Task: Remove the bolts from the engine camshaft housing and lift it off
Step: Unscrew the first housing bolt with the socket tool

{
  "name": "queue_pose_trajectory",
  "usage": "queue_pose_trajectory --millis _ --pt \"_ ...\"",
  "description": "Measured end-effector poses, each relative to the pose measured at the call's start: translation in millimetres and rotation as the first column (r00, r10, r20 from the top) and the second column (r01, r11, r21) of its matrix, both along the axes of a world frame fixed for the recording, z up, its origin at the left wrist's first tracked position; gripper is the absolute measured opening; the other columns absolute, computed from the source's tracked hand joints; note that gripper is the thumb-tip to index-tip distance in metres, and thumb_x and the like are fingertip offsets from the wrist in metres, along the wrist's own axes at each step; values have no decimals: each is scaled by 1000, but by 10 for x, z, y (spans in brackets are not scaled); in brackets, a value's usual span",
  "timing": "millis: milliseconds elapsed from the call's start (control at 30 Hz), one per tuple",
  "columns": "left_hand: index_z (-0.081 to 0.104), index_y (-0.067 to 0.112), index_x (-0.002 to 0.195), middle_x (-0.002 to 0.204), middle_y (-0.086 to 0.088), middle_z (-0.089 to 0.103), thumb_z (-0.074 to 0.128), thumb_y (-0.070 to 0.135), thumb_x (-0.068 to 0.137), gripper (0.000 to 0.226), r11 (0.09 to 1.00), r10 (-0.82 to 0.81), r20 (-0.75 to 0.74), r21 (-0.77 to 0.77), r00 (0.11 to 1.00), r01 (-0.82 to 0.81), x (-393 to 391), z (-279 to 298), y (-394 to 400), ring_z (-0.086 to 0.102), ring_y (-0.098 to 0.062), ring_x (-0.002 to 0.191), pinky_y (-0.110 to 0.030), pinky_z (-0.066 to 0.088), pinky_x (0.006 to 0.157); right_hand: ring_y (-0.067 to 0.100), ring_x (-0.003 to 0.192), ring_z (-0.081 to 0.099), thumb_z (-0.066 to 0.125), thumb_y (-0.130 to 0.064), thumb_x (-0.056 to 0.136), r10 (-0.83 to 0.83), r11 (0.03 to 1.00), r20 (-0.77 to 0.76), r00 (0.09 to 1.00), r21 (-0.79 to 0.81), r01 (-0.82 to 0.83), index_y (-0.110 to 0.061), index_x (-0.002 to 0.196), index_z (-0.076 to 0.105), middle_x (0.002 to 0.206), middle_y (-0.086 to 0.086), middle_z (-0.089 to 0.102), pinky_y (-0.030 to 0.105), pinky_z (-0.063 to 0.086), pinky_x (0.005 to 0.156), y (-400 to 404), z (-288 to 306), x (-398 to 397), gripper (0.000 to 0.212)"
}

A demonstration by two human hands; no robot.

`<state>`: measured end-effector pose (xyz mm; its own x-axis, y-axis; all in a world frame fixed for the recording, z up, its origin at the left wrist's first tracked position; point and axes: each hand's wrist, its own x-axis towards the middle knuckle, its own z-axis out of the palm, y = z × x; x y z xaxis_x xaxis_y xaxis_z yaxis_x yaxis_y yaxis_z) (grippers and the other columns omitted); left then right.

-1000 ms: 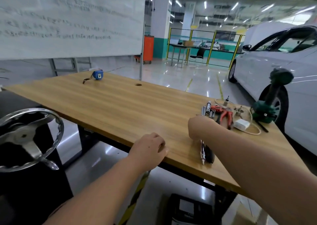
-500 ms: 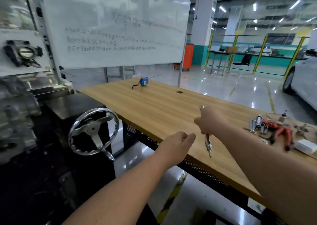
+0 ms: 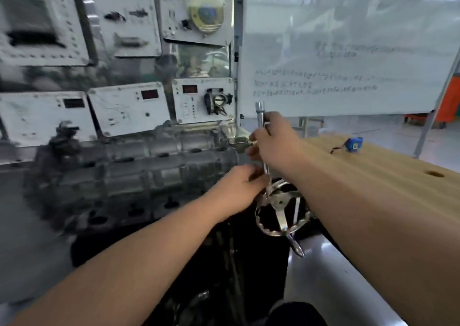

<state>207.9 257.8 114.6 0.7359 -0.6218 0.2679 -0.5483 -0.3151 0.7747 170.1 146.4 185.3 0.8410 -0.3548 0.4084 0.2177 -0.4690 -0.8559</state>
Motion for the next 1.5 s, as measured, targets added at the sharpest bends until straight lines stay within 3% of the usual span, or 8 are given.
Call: queue_pose_trajectory --millis 167,267,333,467,867,1133,1300,1500 --pt "58 18 85 70 -1 63 51 32 105 26 990 106 180 78 978 -122 377 403 578 54 -1 49 -21 39 50 19 59 53 39 -14 102 226 940 159 961 223 -258 -13 97 50 75 5 53 37 49 57 492 385 475 12" --pt "57 18 85 68 3 56 49 39 105 30 960 134 310 193 941 -201 602 591 758 48 2 49 -28 34 53 13 52 42 43 -38 104 332 856 107 937 383 -347 -11 100 53 64 0 44 33 39 54 610 631 698 29" --pt "54 23 78 67 8 54 50 39 105 31 954 145 356 198 923 -226 743 673 795 51 6 53 -23 32 52 11 47 37 41 -56 101 371 818 84 925 441 -369 -16 86 56 57 -4 41 29 34 53 672 768 823 45" --pt "60 20 90 78 4 62 50 41 105 27 941 184 419 186 889 -283 1038 944 778 57 -6 68 -26 38 58 13 44 33 39 -57 100 346 794 122 930 490 -359 -20 69 49 53 -5 41 29 30 52 710 1001 1107 50" --pt "65 13 100 77 3 62 45 40 107 34 919 168 447 251 879 -303 2014 1104 603 54 -8 62 -29 37 56 16 51 24 41 -40 90 269 821 169 948 474 -318 -25 60 38 53 -4 32 34 23 55 593 1050 2100 34" --pt "64 15 92 80 0 62 47 36 107 30 922 150 461 253 875 -292 2325 901 540 60 -19 75 -31 44 65 15 49 30 42 -51 92 257 832 140 956 471 -293 -24 60 39 53 -4 35 34 27 55 510 876 2415 42" --pt "66 10 95 86 -6 65 48 35 107 33 922 146 476 252 867 -293 2375 901 530 61 -22 81 -39 49 76 15 47 26 43 -46 97 302 771 163 939 537 -341 -23 61 38 53 -2 33 33 24 53 451 875 2491 43" --pt "63 9 88 78 -4 62 48 34 107 34 922 167 482 233 860 -310 2384 884 502 56 -18 70 -25 41 62 14 46 29 44 -45 94 323 804 144 935 480 -351 -20 63 43 51 -3 36 32 28 54 448 876 2510 40"
